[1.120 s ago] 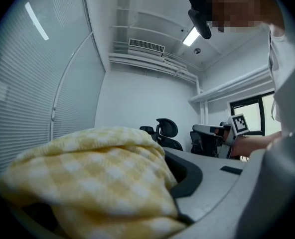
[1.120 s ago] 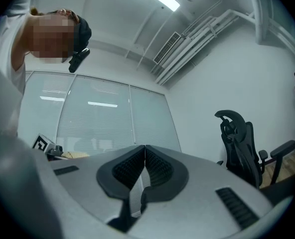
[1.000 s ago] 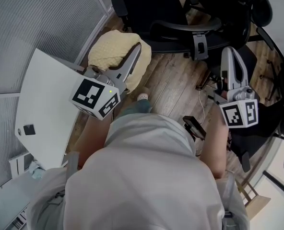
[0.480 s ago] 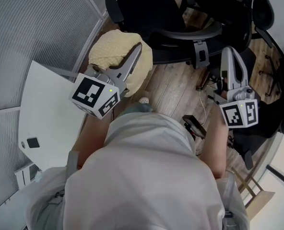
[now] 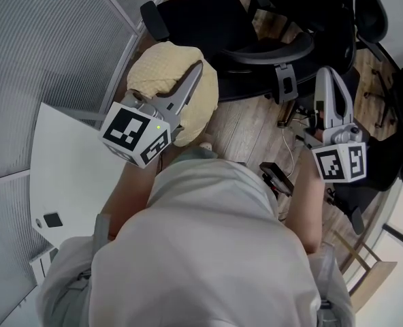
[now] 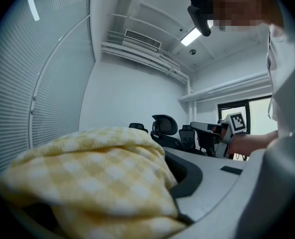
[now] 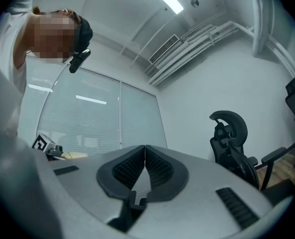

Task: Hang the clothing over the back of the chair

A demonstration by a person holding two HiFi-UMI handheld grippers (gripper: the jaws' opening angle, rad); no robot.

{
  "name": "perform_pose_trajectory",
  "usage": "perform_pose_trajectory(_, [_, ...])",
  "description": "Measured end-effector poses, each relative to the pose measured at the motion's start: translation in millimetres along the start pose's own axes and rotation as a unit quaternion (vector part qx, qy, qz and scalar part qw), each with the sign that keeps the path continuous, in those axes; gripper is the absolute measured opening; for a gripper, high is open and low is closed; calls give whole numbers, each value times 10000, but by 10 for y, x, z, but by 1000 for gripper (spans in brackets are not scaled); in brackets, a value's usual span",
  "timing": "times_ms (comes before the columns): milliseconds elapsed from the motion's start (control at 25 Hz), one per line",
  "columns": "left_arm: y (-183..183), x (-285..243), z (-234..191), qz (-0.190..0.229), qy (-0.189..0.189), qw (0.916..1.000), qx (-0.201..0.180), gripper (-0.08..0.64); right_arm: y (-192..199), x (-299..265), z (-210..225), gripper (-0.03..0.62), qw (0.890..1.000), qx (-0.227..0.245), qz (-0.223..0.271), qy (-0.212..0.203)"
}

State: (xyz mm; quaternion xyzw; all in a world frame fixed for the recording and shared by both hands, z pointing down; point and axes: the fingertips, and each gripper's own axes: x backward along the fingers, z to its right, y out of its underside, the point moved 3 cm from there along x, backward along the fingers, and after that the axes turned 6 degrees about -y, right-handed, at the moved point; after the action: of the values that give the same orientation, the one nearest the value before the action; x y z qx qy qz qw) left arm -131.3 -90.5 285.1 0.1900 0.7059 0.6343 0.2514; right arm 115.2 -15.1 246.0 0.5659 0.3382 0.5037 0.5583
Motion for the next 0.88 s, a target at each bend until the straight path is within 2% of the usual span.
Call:
perform_pose_trajectory(280, [9,-37,-61,0,139,9999,19,72,31,-52,-15,21,9999,60,32,145])
perform_pose_trajectory(600, [28,-29,-125,-31,49,9999,84,72,72,-108,-15,21,9999,-17,-17,111])
perform_pose_trajectory(880, [6,-106,-53,47,-17,9999,163,72,131,-203,168,21,9997,-202,-95,-129])
